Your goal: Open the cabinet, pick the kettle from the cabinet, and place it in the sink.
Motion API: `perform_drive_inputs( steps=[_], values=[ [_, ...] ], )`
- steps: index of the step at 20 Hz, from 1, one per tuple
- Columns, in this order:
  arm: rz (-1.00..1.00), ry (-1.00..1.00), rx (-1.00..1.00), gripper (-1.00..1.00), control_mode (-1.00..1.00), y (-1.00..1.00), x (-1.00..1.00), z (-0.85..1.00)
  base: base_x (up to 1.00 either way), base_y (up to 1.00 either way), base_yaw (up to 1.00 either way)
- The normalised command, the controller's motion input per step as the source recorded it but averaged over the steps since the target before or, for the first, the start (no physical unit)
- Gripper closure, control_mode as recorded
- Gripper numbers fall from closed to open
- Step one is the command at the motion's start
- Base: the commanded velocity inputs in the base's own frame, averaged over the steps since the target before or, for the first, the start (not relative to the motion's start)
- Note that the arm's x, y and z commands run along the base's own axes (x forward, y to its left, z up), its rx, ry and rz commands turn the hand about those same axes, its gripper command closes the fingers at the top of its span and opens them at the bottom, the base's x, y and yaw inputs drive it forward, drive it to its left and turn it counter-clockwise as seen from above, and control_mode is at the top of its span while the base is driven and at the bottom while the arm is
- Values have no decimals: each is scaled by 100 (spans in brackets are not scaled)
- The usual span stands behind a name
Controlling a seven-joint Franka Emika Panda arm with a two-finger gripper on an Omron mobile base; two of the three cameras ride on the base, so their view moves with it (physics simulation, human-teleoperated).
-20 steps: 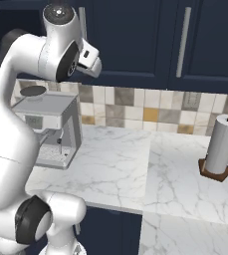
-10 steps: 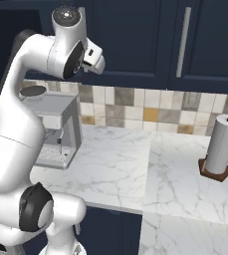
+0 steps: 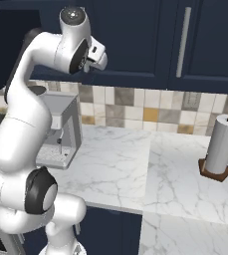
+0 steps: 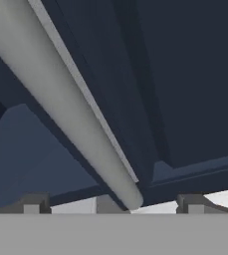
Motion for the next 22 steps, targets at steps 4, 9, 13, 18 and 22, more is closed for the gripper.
perform_drive_inputs(
  steps=[4, 9, 13, 18, 22],
  values=[
    [0, 0, 0, -100, -100, 0, 45, -2, 0, 0, 0],
    [0, 0, 0, -100, -100, 0, 44, -3, 0, 0, 0],
    [0, 0, 0, -100, -100, 0, 43, -5, 0, 0, 0],
    [0, 0, 0, 100, -100, 4, 39, -10, 0, 0, 0],
    [0, 0, 0, 100, -100, 5, 35, -10, 0, 0, 0]
  ],
)
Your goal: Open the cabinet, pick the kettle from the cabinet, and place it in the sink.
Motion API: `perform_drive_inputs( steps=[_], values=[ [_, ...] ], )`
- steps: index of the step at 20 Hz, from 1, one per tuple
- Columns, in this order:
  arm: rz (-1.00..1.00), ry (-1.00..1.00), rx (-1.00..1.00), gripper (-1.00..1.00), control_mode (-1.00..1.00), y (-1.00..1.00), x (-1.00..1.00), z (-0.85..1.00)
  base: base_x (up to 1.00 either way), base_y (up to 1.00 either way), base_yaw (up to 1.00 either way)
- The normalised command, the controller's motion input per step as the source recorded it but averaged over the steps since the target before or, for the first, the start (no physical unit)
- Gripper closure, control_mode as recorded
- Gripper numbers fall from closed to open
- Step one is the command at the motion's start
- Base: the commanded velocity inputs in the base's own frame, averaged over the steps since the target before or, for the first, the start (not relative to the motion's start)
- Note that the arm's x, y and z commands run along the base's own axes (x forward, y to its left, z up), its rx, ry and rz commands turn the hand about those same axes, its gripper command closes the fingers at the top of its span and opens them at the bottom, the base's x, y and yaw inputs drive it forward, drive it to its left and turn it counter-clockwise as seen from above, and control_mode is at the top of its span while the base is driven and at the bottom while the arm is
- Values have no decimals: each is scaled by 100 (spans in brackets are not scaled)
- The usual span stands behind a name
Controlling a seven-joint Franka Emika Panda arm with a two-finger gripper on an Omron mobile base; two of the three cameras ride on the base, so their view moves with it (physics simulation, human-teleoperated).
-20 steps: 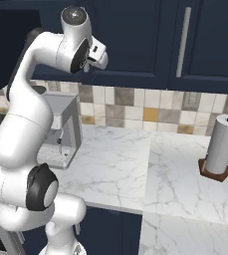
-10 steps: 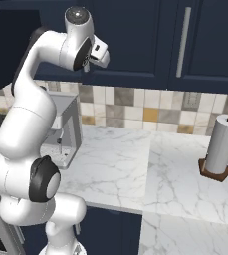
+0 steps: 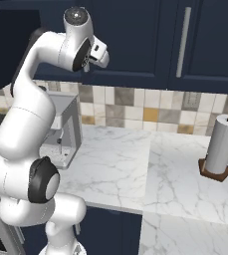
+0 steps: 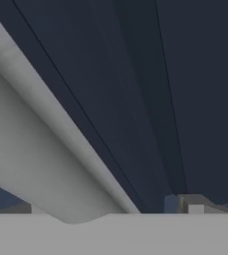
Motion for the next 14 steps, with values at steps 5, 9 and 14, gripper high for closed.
perform_drive_inputs(
  steps=[5, 9, 14],
  values=[
    [-1, 0, 0, 100, -100, 4, 37, -4, 0, 0, 0],
    [-5, 0, -1, 100, -100, 15, 36, 0, 0, 0, 0],
    [-10, 0, -1, 100, -100, 22, 31, 0, 0, 0, 0]
  ],
)
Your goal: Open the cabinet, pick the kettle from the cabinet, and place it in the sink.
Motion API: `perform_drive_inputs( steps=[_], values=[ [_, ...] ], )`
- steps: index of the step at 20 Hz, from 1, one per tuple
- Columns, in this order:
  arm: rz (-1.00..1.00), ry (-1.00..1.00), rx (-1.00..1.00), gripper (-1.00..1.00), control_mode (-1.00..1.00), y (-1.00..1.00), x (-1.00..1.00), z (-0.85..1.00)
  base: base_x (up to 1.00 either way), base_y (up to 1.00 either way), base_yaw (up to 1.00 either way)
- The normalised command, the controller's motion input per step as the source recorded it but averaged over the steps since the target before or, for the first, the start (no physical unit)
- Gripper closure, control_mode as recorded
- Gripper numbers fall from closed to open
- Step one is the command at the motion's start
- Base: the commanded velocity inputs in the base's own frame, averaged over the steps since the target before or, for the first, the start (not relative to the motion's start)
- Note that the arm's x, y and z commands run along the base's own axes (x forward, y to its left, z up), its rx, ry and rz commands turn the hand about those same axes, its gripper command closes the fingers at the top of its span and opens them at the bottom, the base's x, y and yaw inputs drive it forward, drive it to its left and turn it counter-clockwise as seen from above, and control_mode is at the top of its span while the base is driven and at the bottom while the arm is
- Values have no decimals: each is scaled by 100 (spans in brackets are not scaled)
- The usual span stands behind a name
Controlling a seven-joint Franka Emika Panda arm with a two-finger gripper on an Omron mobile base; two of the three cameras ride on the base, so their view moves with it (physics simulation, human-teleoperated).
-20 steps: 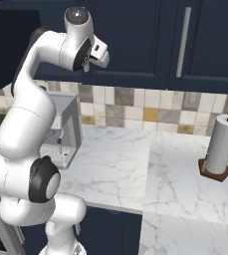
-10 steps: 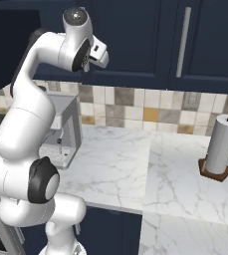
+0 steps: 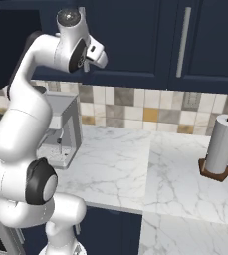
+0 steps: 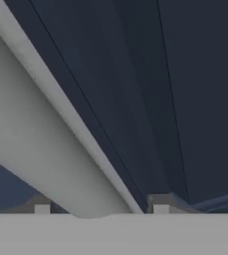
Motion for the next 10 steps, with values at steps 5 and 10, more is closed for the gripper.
perform_drive_inputs(
  steps=[5, 10],
  values=[
    [-12, 0, 0, 100, -100, 22, 26, 0, 0, 0, 0],
    [-3, 0, 0, 100, -100, 10, 22, -3, 0, 0, 0]
  ],
)
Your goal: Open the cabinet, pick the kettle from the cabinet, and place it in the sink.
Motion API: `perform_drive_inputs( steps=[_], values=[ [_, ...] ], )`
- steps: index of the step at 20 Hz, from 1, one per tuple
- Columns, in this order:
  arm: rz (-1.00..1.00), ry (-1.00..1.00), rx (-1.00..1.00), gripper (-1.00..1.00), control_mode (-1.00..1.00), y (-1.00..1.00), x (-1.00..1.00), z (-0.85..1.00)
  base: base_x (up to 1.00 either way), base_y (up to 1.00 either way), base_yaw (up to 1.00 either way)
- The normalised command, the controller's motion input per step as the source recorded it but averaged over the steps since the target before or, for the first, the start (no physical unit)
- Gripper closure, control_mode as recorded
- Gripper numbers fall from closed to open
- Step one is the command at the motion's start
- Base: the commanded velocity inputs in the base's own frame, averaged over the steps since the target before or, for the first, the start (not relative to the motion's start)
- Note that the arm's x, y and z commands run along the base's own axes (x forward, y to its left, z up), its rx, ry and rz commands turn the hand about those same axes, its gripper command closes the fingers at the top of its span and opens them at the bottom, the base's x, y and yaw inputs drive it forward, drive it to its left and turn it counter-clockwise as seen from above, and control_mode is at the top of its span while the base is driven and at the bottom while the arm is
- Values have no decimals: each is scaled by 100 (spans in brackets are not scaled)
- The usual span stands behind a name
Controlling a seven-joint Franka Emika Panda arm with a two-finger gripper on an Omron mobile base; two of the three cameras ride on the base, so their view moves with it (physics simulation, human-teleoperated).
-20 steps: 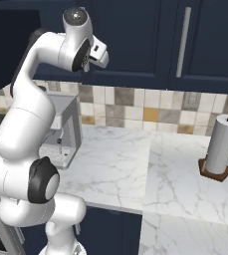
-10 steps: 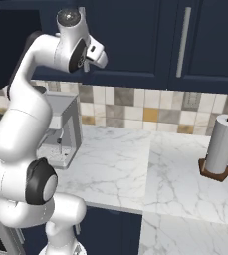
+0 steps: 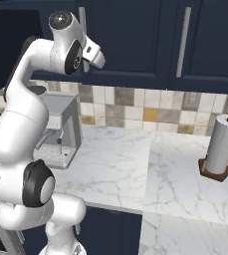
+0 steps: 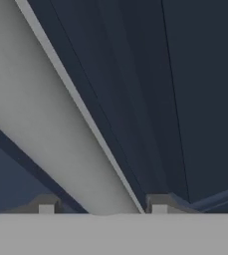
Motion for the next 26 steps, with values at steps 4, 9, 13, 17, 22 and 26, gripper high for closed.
perform_drive_inputs(
  steps=[4, 9, 13, 17, 22, 26],
  values=[
    [0, 0, 4, 100, -100, 18, 2, -10, 0, 0, 0],
    [3, 2, 7, 100, -100, 18, -3, -10, 0, 0, 0],
    [4, 1, 7, 100, -100, 24, -12, -12, 0, 0, 0],
    [5, 0, 6, 100, -100, 24, -19, -11, 0, 0, 0],
    [6, 0, 5, 100, -100, 22, -27, -11, 0, 0, 0],
    [7, 0, 5, 100, -100, 16, -33, -10, 0, 0, 0]
  ],
)
